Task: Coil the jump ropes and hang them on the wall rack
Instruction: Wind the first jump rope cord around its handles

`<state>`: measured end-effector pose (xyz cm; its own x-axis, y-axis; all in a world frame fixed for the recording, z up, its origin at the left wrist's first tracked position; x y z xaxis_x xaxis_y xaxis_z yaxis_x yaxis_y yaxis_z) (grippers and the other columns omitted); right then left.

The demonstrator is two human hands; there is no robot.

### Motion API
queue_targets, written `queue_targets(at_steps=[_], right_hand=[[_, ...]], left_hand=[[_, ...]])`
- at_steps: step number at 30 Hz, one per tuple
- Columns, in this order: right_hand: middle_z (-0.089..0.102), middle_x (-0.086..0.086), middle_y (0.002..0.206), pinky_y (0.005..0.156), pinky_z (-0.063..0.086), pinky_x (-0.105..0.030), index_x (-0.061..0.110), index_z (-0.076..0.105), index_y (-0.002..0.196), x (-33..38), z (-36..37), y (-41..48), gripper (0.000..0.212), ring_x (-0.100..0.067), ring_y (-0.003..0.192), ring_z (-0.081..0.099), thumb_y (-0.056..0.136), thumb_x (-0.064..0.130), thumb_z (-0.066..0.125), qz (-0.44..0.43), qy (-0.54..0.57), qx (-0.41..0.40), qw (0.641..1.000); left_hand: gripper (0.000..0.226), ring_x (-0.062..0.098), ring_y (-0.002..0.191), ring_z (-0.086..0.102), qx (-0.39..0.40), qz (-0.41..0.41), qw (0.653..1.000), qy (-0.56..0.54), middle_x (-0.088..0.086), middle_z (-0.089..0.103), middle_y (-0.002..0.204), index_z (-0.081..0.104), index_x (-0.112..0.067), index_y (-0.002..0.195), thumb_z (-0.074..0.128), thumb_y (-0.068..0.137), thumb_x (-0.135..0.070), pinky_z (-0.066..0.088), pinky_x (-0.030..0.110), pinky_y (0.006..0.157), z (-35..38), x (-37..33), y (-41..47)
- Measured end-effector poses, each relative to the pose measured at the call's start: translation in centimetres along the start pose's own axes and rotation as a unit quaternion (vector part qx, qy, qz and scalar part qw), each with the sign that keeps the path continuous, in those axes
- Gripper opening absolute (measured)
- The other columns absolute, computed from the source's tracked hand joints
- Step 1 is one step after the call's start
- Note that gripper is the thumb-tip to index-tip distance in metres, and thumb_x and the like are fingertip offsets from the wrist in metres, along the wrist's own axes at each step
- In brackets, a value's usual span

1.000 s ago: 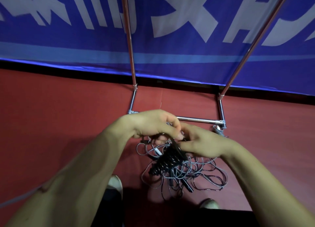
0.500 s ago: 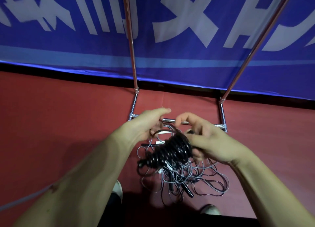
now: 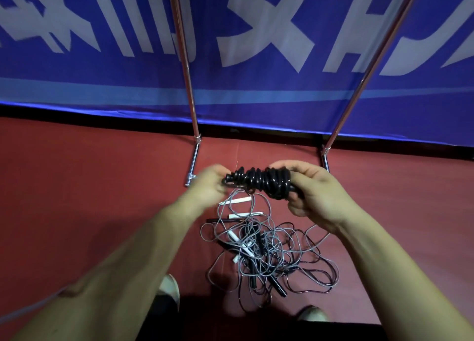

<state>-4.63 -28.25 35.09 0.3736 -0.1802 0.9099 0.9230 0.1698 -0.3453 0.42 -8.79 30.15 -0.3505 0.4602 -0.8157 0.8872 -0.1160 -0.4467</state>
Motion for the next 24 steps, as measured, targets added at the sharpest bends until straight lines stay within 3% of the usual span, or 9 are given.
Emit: queue_targets(at_steps=[3,4,5,8,12,15,19,22,24], right_hand=[[0.048,-0.012,0.055,0.042,0.019,-0.013,0.015,0.071,0.099,-0.5,-0.5,0.2,0.025,-0.008,0.037,0.026,0.101,0.006,0.048,0.003,-0.118,-0.013,0.993],[0.05,-0.013,0.056,0.041,0.02,-0.014,0.015,0.072,0.1,-0.7,-0.4,0.3,0.027,-0.009,0.037,0.027,0.101,0.005,0.047,0.005,-0.143,-0.008,0.99],[0.051,-0.01,0.055,0.04,0.02,-0.014,0.015,0.071,0.101,-0.9,-0.1,0.3,0.028,-0.009,0.036,0.027,0.101,0.004,0.046,0.004,-0.16,0.0,0.987],[0.051,0.005,0.046,0.039,0.021,-0.015,0.012,0.069,0.104,-0.9,0.7,0.2,0.029,-0.007,0.035,0.027,0.101,-0.001,0.044,-0.004,-0.184,0.016,0.983],[0.051,0.012,0.045,0.038,0.022,-0.015,0.01,0.067,0.105,-1.0,1.2,0.0,0.03,-0.004,0.035,0.026,0.1,-0.005,0.041,-0.004,-0.202,0.029,0.979],[0.052,0.011,0.045,0.036,0.023,-0.015,0.003,0.066,0.109,-1.0,1.7,-0.3,0.028,-0.001,0.034,0.029,0.1,-0.005,0.041,0.002,-0.193,0.054,0.98],[0.048,0.009,0.046,0.038,0.026,-0.014,0.004,0.066,0.112,-1.0,2.3,-0.5,0.023,-0.002,0.037,0.033,0.092,0.01,0.055,-0.017,-0.173,0.095,0.98],[0.044,0.0,0.051,0.044,0.03,-0.017,0.007,0.066,0.117,-1.5,2.3,-0.4,0.032,-0.01,0.042,0.034,0.092,0.014,0.048,0.018,-0.133,0.138,0.981],[0.044,-0.006,0.059,0.05,0.032,-0.025,0.003,0.064,0.125,-1.9,2.4,-0.7,0.045,-0.016,0.048,0.033,0.093,0.009,0.033,0.082,-0.026,0.205,0.975]], left_hand=[[0.028,0.013,0.085,0.064,-0.18,0.079,0.977,-0.08,-0.007,0.073,0.097,0.071,-0.031,0.079,0.047,0.09,-0.022,0.047,0.025,0.071,-4.2,-1.4,0.3],[0.026,0.007,0.094,0.065,-0.162,0.13,0.977,-0.051,-0.016,0.073,0.096,0.072,-0.036,0.081,0.047,0.088,-0.032,0.048,0.027,0.08,-4.4,-2.7,-0.4],[0.023,0.001,0.098,0.065,-0.08,0.188,0.979,-0.027,-0.019,0.073,0.097,0.073,-0.037,0.086,0.05,0.089,-0.037,0.048,0.025,0.087,-3.4,-4.4,-1.5],[0.034,0.0,0.089,0.066,0.152,0.207,0.963,0.084,-0.018,0.072,0.093,0.068,-0.036,0.102,0.069,0.079,-0.061,0.051,0.024,0.087,0.8,-5.2,-4.1],[0.038,-0.004,0.061,0.052,0.168,0.191,0.937,0.238,-0.024,0.058,0.066,0.057,-0.036,0.088,0.074,0.074,-0.067,0.04,0.015,0.058,2.3,-4.4,-4.0],[0.035,0.006,0.062,0.063,0.221,0.156,0.947,0.171,-0.01,0.067,0.069,0.062,-0.031,0.088,0.072,0.079,-0.063,0.051,0.025,0.059,2.8,-4.1,-4.1],[0.062,0.027,0.075,0.072,0.266,0.129,0.951,0.092,0.011,0.076,0.086,0.072,-0.02,0.095,0.068,0.071,-0.077,0.056,0.039,0.071,3.1,-3.7,-4.4],[0.034,0.015,0.056,0.061,0.308,0.108,0.945,0.025,-0.002,0.068,0.067,0.076,-0.03,0.084,0.073,0.073,-0.062,0.048,0.028,0.058,2.9,-3.6,-4.6],[0.011,0.006,0.053,0.052,0.344,0.119,0.932,0.003,-0.01,0.061,0.064,0.075,-0.046,0.095,0.071,0.085,-0.042,0.045,0.024,0.054,2.7,-3.9,-5.0]])
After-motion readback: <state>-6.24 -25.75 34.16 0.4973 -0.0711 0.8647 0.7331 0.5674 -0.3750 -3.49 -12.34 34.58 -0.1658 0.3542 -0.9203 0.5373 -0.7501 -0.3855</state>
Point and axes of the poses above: each hand's wrist, its own y-axis towards the middle knuckle, its own z-axis out of the palm, x = y × z, the point moved 5 cm from there along y, towards the middle knuckle
